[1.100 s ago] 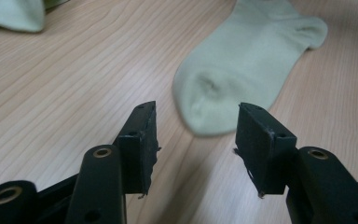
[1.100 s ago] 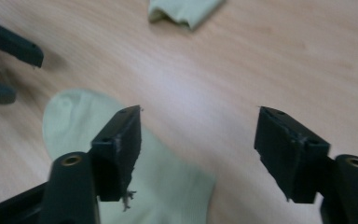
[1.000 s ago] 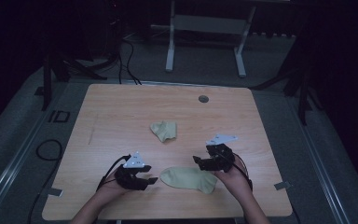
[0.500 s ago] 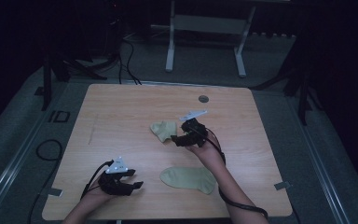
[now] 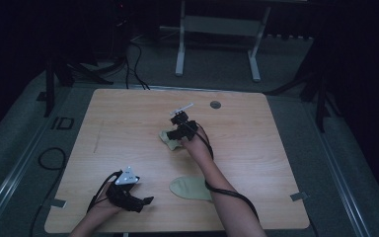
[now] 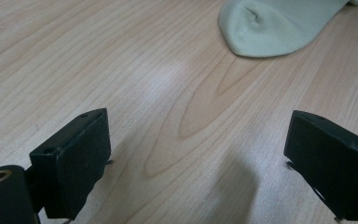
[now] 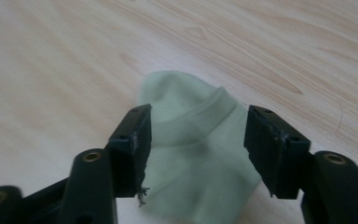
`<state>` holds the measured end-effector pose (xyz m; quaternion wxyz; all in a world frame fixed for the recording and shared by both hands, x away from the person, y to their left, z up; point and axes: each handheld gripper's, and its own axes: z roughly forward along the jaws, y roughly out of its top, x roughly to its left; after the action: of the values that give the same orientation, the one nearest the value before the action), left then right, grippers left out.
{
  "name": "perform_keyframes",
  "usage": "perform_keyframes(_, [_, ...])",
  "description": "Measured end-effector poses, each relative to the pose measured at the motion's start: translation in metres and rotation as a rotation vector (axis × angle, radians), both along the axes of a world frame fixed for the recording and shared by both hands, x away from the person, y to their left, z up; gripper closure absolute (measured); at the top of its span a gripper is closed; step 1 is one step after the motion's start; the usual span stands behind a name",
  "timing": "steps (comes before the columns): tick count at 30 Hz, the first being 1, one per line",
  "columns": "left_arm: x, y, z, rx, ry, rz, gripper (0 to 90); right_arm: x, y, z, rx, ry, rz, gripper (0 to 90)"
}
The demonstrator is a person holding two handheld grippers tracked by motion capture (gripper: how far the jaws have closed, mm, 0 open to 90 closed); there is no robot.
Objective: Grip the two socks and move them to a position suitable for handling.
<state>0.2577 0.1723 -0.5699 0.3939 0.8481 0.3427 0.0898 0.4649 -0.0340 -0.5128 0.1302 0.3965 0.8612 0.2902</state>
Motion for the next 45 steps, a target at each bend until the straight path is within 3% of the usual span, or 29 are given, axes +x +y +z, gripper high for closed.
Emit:
perform_keyframes(7, [0.001,0.001,-0.003,0.005,0.008,0.01,7.1,0.016,0.02,-0.027,-0.058,0.012,-0.069,34.7])
perform_keyframes(10, [0.002,0.002,-0.004,-0.003,0.01,0.024,7.1,0.017,0.029,-0.035,-0.083,0.02,-0.057,36.5])
perform_keyframes(11, [0.002,0.002,-0.004,-0.003,0.009,0.026,7.1,0.015,0.031,-0.036,-0.092,-0.001,-0.049,39.4])
perform_keyframes(18, [0.002,0.002,-0.005,-0.002,0.01,0.026,7.1,0.006,0.038,-0.034,-0.11,-0.017,0.002,77.9])
perform_keyframes(19, [0.002,0.002,-0.005,-0.004,0.01,0.027,7.1,0.006,0.038,-0.034,-0.122,-0.027,0.005,79.3])
perform_keyframes(22, [0.003,0.003,-0.005,-0.008,0.013,0.03,7.2,0.006,0.036,-0.031,-0.122,-0.003,0.014,80.4])
perform_keyframes(29, [0.003,0.003,-0.005,-0.02,0.022,0.029,7.2,-0.002,0.016,-0.008,-0.117,-0.018,0.067,80.4])
perform_keyframes(32, [0.003,0.003,-0.005,-0.03,0.023,0.033,7.3,-0.01,-0.001,0.007,-0.106,-0.03,0.085,80.4])
perform_keyframes(38, [0.003,0.002,-0.004,-0.035,0.02,0.039,7.3,-0.029,-0.029,0.03,-0.147,-0.076,0.129,80.4])
perform_keyframes(41, [0.003,0.001,-0.004,-0.037,0.021,0.041,7.3,-0.036,-0.037,0.034,-0.165,-0.092,0.14,80.4])
perform_keyframes(42, [0.003,0.001,-0.004,-0.037,0.022,0.042,7.3,-0.045,-0.048,0.034,-0.185,-0.103,0.166,80.3])
perform_keyframes(45, [0.003,0.0,-0.004,-0.041,0.02,0.043,7.4,-0.054,-0.057,0.027,-0.2,-0.099,0.185,80.2])
